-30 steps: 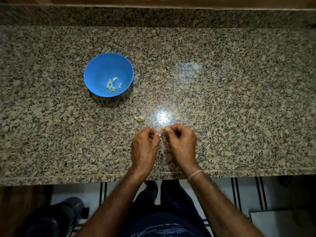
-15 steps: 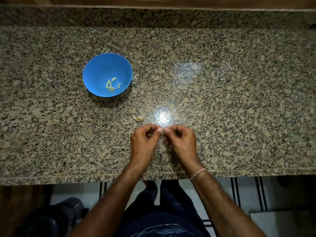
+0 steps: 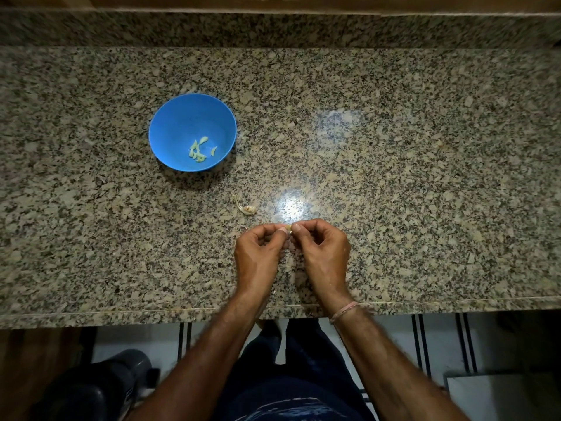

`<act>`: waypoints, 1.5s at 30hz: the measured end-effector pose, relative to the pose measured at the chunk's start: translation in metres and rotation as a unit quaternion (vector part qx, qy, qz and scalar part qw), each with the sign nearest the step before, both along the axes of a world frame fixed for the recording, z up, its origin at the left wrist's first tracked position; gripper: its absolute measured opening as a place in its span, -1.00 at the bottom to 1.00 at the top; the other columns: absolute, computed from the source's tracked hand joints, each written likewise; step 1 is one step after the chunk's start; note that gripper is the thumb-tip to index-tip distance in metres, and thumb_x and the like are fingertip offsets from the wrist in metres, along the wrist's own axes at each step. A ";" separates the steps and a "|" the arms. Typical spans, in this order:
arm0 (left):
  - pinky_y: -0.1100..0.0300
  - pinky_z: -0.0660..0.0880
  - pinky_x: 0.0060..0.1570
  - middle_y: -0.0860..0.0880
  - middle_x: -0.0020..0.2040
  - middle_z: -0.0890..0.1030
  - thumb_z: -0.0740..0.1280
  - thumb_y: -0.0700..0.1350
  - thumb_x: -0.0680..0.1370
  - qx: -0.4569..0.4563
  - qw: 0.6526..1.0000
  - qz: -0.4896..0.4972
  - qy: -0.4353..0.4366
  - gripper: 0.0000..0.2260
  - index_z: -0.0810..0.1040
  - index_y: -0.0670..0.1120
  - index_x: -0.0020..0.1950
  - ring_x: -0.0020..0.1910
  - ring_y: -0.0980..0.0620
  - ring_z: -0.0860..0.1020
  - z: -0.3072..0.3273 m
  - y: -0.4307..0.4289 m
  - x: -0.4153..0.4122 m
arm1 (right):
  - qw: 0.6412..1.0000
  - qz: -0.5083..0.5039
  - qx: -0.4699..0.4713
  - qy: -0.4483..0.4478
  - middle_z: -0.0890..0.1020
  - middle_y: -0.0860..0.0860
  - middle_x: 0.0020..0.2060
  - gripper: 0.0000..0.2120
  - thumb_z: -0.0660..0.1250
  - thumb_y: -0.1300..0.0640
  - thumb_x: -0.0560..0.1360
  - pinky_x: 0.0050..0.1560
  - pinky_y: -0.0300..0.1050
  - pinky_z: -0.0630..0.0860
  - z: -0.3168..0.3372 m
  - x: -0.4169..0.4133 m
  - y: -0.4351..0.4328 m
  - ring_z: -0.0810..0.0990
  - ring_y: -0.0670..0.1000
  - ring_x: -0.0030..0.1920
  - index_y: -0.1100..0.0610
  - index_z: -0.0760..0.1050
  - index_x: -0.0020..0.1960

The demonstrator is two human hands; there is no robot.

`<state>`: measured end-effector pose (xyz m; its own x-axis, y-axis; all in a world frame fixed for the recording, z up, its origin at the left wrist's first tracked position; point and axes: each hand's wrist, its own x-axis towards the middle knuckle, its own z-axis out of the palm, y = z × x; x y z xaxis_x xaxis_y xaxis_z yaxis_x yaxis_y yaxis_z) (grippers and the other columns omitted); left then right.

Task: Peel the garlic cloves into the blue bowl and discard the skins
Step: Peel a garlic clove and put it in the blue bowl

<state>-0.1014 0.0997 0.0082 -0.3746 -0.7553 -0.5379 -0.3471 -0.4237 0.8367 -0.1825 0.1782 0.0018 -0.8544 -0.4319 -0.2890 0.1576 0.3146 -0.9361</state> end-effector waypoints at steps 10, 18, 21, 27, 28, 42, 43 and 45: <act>0.19 0.60 -0.06 -0.11 -0.05 0.75 0.46 -0.23 0.58 0.070 0.996 0.044 0.044 -0.92 0.71 -0.15 0.06 -0.07 0.00 0.71 -0.002 0.000 0.001 | 0.999 0.019 0.006 0.041 0.73 -0.03 -0.18 -0.96 0.50 0.17 0.56 -0.09 -0.13 0.70 -0.002 0.003 -0.001 0.73 -0.05 -0.14 0.15 0.69 -0.04; -0.03 0.66 0.05 -0.13 -0.07 0.74 0.47 -0.17 0.57 0.066 0.997 0.030 0.024 -0.96 0.71 -0.12 -0.02 -0.03 -0.15 0.72 -0.006 -0.003 0.000 | 0.993 -0.001 -0.018 -0.117 0.73 0.08 -0.19 -0.88 0.49 0.13 0.56 -0.10 -0.10 0.68 0.002 0.002 -0.003 0.71 -0.01 -0.18 0.20 0.68 -0.06; -0.14 0.68 0.06 -0.05 -0.14 0.75 0.48 -0.06 0.58 0.014 1.000 -0.011 -0.022 -0.91 0.72 -0.06 -0.07 -0.08 -0.11 0.73 -0.007 -0.005 0.001 | 0.980 -0.007 -0.039 -0.194 0.70 0.19 -0.18 -0.78 0.47 0.12 0.58 -0.17 -0.13 0.65 0.005 -0.002 -0.002 0.64 0.03 -0.23 0.30 0.65 0.00; 0.04 0.68 0.06 0.02 -0.04 0.75 0.43 -0.11 0.62 -0.039 0.998 -0.043 -0.021 -0.93 0.70 -0.01 0.07 -0.02 0.06 0.71 -0.002 -0.008 0.005 | 0.991 0.030 0.006 -0.130 0.73 0.12 -0.18 -0.83 0.50 0.08 0.56 -0.05 -0.06 0.70 0.001 -0.012 0.002 0.72 0.06 -0.14 0.20 0.66 -0.06; 0.11 0.68 0.05 0.02 -0.03 0.75 0.43 -0.12 0.62 -0.042 0.998 -0.055 -0.008 -0.92 0.70 -0.02 0.10 0.00 0.07 0.72 -0.001 -0.010 0.005 | 0.994 0.056 0.019 -0.096 0.74 0.07 -0.18 -0.86 0.50 0.07 0.55 -0.02 -0.04 0.70 0.000 -0.014 0.003 0.73 0.05 -0.12 0.16 0.67 -0.07; 0.17 0.67 -0.05 -0.03 -0.10 0.73 0.47 -0.16 0.58 -0.055 0.995 -0.076 -0.023 -0.99 0.69 -0.09 -0.01 -0.07 0.01 0.71 0.001 -0.016 0.002 | 0.980 0.008 -0.074 -0.184 0.73 0.18 -0.04 -0.92 0.45 0.35 0.54 0.09 -0.06 0.69 0.007 -0.007 -0.001 0.74 0.12 0.04 0.30 0.64 0.03; 0.18 0.66 -0.06 -0.03 -0.11 0.72 0.46 -0.16 0.60 -0.050 0.995 -0.082 -0.029 -0.98 0.69 -0.08 -0.02 -0.08 0.01 0.70 0.001 -0.016 0.002 | 0.981 0.013 -0.069 -0.179 0.74 0.18 -0.04 -0.92 0.45 0.35 0.55 0.10 -0.05 0.69 0.007 -0.007 -0.001 0.75 0.12 0.04 0.30 0.65 0.03; 0.17 0.64 -0.09 -0.02 -0.11 0.71 0.42 -0.13 0.62 -0.056 0.993 -0.095 -0.045 -0.94 0.67 -0.06 -0.03 -0.09 0.04 0.68 0.000 -0.015 0.001 | 0.982 0.018 -0.060 -0.176 0.74 0.17 -0.04 -0.93 0.45 0.34 0.55 0.11 -0.02 0.69 0.006 -0.006 -0.002 0.75 0.11 0.03 0.29 0.65 0.03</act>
